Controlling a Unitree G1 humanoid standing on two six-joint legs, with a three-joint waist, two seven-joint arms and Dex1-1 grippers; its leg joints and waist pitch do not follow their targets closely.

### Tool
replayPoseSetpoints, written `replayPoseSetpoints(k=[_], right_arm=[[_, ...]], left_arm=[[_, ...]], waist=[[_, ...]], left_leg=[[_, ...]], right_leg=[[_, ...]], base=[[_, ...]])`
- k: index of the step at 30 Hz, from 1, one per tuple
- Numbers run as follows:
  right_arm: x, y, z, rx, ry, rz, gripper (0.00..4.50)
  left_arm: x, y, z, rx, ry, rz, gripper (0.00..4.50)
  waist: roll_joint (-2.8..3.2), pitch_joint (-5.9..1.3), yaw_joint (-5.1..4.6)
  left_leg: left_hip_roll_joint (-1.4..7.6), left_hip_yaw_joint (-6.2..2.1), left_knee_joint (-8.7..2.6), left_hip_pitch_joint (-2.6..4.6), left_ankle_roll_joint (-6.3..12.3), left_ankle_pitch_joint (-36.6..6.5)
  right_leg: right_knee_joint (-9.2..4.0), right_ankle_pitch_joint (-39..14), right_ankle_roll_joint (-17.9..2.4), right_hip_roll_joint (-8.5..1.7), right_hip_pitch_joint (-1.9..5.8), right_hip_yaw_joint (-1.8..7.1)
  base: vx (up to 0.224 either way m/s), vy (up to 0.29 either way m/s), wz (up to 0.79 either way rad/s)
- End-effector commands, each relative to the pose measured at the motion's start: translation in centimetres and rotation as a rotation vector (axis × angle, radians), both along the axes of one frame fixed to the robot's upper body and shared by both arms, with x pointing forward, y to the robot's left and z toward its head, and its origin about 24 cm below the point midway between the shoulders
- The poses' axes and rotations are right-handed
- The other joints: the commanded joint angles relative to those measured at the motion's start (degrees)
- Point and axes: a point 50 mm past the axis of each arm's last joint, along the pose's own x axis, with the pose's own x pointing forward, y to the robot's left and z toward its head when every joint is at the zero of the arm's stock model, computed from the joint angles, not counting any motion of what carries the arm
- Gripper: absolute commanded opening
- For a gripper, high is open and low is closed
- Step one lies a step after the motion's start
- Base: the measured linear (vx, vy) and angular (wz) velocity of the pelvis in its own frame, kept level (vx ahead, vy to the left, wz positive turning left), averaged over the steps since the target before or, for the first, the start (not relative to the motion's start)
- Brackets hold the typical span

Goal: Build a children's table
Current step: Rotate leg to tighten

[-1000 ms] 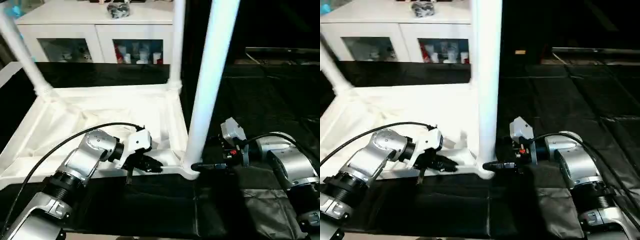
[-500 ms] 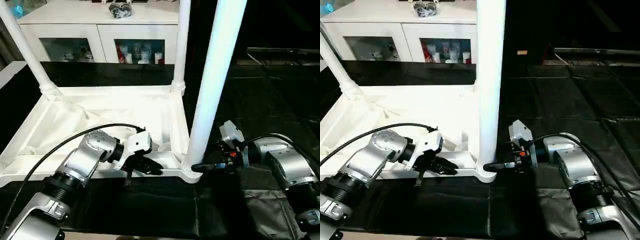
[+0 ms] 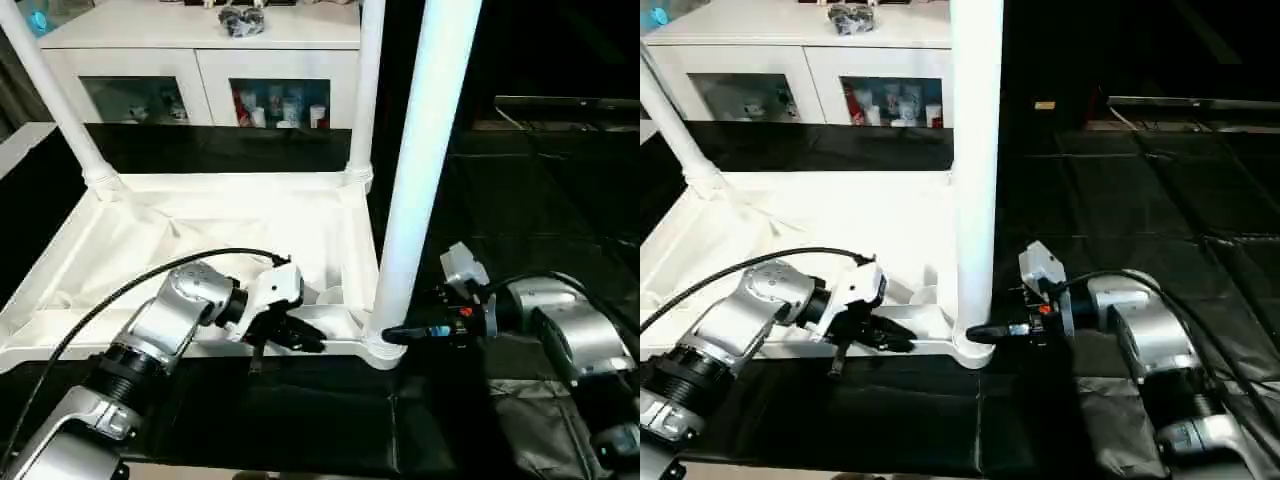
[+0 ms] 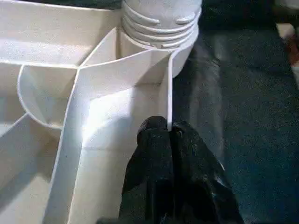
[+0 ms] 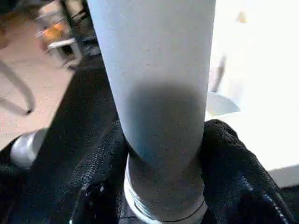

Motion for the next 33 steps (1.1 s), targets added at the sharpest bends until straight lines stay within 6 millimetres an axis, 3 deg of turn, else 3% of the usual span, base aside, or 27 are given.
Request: replayPoseSetpoints(k=[1, 3, 5, 7, 11, 16, 18, 22, 28, 30, 33], right_arm=[[0.1, 2.2, -0.3, 0.033, 0.018, -0.030, 1.95], [1.1, 3.5, -1.4, -0.020, 0.007, -0.214, 1.95], [2.1, 4.7, -1.7, -0.025, 0.004, -0.353, 1.95], [2.8, 5.7, -1.7, -0.014, 0.015, -0.440, 1.95], [3.7, 7.7, -1.5, -0.015, 0.014, -0.556, 1.94], [3.8, 9.5, -1.1, 0.020, -0.011, -0.584, 1.94], [3.9, 9.1, -0.9, 0.077, 0.006, -0.617, 2.50], [3.7, 8.6, -0.9, 0.086, 0.005, -0.609, 2.87], [3.3, 6.4, -0.5, 0.078, -0.056, -0.547, 3.47], [3.2, 6.0, -0.3, 0.079, -0.078, -0.525, 3.47], [2.9, 4.5, 0.3, 0.064, -0.145, -0.442, 3.91]], left_arm=[[0.9, -1.6, 1.1, -0.059, -0.047, 0.052, 0.00], [1.6, -2.4, 1.1, -0.079, -0.049, 0.151, 0.00], [2.5, -3.5, 1.1, -0.084, -0.067, 0.248, 0.00], [3.3, -4.2, 1.3, -0.094, -0.079, 0.333, 0.00], [4.3, -5.4, 1.7, -0.103, -0.104, 0.437, 0.00], [5.0, -6.2, 2.2, -0.106, -0.132, 0.500, 0.00], [5.0, -6.1, 2.2, -0.107, -0.132, 0.494, 0.00], [4.7, -5.7, 2.1, -0.102, -0.124, 0.474, 0.00], [4.2, -4.4, 1.6, -0.088, -0.113, 0.421, 0.00], [4.1, -4.3, 1.6, -0.086, -0.115, 0.405, 0.00], [3.5, -3.6, 1.2, -0.069, -0.114, 0.321, 0.00]], waist=[[-0.46, -3.89, -0.39], [-0.35, -3.64, -0.90], [-0.49, -3.46, -1.96], [-0.55, -3.51, -2.55], [-0.58, -3.59, -3.49], [-0.42, -3.86, -3.46], [-0.26, -4.03, -3.37], [0.14, -4.25, -3.12], [-0.04, -4.23, -3.06], [-0.04, -4.18, -3.06], [-0.15, -4.14, -2.79]], left_leg=[[0.77, 0.26, -4.13, 0.35, 2.46, -14.5], [0.51, 0.22, -4.25, 0.44, 1.26, -15.9], [0.17, -0.09, -4.40, 0.46, -0.24, -17.5], [-0.02, -0.28, -4.29, 0.53, -0.41, -18.6], [-0.22, -0.29, -4.25, 0.31, 0.41, -18.8], [0.03, -0.14, -4.29, 0.21, 1.53, -16.2], [0.12, -0.14, -4.27, -0.06, 1.92, -14.9], [0.26, -0.11, -4.14, -0.07, 2.59, -12.6], [0.28, 0.08, -4.03, 0.02, 3.20, -12.9], [0.30, 0.11, -4.03, -0.03, 3.33, -13.0], [0.43, 0.11, -4.09, 0.02, 3.54, -13.6]], right_leg=[[-4.07, -18.1, -12.7, -1.72, 3.06, 2.09], [-4.46, -21.4, -11.2, -1.62, 2.81, 1.94], [-5.14, -27.8, -8.5, -1.78, 2.73, 1.58], [-5.66, -31.0, -6.8, -1.84, 2.76, 1.27], [-5.97, -29.9, -6.4, -1.64, 2.63, 1.15], [-5.37, -23.2, -8.5, -1.58, 2.67, 1.56], [-4.89, -19.6, -9.6, -1.57, 2.94, 1.68], [-4.11, -12.9, -12.2, -1.57, 3.25, 1.79], [-3.91, -10.8, -13.7, -1.61, 3.46, 1.89], [-3.94, -11.0, -13.7, -1.61, 3.46, 1.91], [-4.11, -12.3, -13.3, -1.69, 3.50, 1.92]], base=[[0.000, 0.000, 0.00], [0.000, 0.000, 0.00], [0.000, 0.000, 0.00], [0.000, 0.000, 0.00], [0.000, 0.000, 0.00], [0.000, 0.000, 0.00], [0.000, 0.000, 0.00], [0.000, 0.000, 0.00], [0.000, 0.000, 0.00], [0.000, 0.000, 0.00], [0.000, 0.000, 0.00]])
